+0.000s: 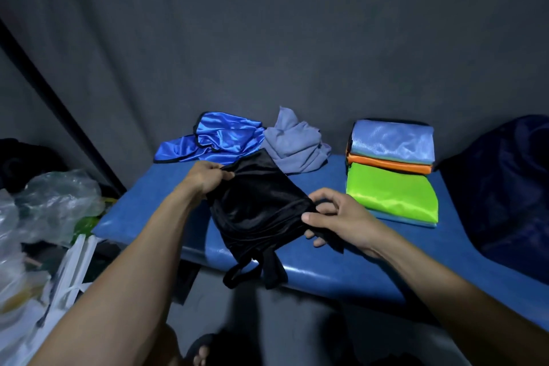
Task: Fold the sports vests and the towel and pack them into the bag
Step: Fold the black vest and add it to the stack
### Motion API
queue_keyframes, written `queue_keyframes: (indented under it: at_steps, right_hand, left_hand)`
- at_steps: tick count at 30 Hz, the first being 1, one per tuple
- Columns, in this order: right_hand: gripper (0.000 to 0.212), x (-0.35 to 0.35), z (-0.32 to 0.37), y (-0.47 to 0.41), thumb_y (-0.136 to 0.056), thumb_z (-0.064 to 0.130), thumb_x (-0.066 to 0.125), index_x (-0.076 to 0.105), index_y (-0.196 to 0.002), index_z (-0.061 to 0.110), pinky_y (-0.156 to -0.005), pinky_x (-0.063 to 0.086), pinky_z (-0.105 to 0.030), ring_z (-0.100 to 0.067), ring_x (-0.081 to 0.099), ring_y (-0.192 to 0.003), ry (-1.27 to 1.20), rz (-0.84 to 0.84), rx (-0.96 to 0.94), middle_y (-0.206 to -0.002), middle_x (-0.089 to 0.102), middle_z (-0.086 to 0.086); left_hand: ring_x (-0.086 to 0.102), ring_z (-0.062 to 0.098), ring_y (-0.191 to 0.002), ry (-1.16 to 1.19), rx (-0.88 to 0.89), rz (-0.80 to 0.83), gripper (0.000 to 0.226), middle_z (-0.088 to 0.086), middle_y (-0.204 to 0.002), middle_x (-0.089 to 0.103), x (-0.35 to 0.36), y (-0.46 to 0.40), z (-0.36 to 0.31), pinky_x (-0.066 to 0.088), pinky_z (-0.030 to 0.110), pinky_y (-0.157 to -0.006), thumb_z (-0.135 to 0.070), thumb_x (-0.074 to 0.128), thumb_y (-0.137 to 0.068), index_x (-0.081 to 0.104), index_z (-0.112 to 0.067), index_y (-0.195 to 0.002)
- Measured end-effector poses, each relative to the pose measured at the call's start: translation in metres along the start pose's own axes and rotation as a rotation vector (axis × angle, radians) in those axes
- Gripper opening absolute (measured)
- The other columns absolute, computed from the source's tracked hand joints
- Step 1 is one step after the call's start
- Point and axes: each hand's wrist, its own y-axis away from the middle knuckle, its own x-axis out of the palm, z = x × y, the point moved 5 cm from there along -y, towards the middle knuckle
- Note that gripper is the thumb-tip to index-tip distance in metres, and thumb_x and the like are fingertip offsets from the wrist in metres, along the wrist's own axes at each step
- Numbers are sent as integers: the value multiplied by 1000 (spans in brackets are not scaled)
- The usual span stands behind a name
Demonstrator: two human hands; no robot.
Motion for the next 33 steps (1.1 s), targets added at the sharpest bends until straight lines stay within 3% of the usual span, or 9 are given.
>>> queue_keyframes:
  at_steps: [7,10,13,16,19,24,27,30,33]
  right_hand:
    - [23,-7,-2,-1,-89,6,76,56,-98,-2,-65,61,-40,-31,71,-72,64,-42,-90,-92,66,-14]
    - [24,-9,8,-4,-84,7,81,60,-96,5,-74,56,-40,-20,67,-77,209,-68,-232,-93,70,-4]
    - [26,-5,14,-7,-81,8,83,62,-96,11,-79,54,-35,-12,66,-81,313,-22,-312,-97,71,-10]
    - [23,-1,17,-8,-82,8,81,59,-90,12,-69,50,-32,-10,59,-72,397,-16,-367,-84,66,-11]
    - [24,0,17,-7,-84,6,76,53,-81,11,-58,35,-19,-4,42,-56,484,-14,-404,-65,51,6]
    - [27,7,23,5,-84,15,63,38,-79,23,-56,35,-31,-14,39,-62,1050,-26,-723,-71,42,8]
    - [23,12,26,7,-89,27,58,36,-92,28,-57,35,-36,-26,44,-61,1302,-91,-774,-68,43,10]
    - [35,13,24,9,-88,29,62,52,-121,28,-68,39,-37,-22,50,-81,1331,-111,-753,-94,56,4]
    - [28,16,23,7,-84,18,62,62,-110,29,-78,43,-40,-17,46,-93,1183,-36,-714,-107,52,7]
  left_hand:
    - [59,23,-72,-18,51,-8,11,12,-79,65,-1,-2,3,48,35,-72,-12,76,-89,67,-9,-84]
    - [60,24,-73,-47,87,-26,13,11,-77,65,0,-2,2,50,36,-74,-11,74,-90,67,-9,-80]
    - [60,23,-70,-69,105,-30,16,10,-74,64,2,-1,2,49,35,-73,-11,73,-91,65,-10,-77]
    - [58,22,-67,-77,113,-26,17,8,-73,63,3,2,0,47,33,-70,-11,72,-92,64,-10,-77]
    - [58,22,-69,-58,106,-24,17,8,-75,64,2,1,1,48,33,-74,-10,73,-91,64,-11,-77]
    - [60,21,-74,-46,100,-28,15,7,-78,65,1,-4,5,49,33,-78,-13,77,-88,65,-13,-80]
    - [60,21,-73,-62,127,-29,13,7,-77,65,1,-4,4,50,34,-77,-15,77,-88,67,-12,-82]
    - [64,21,-71,-69,156,-1,17,7,-78,70,0,1,3,52,34,-76,-20,77,-90,69,-8,-81]
    - [68,21,-73,-18,177,39,22,11,-83,75,-4,4,4,55,35,-77,-27,77,-91,74,-6,-85]
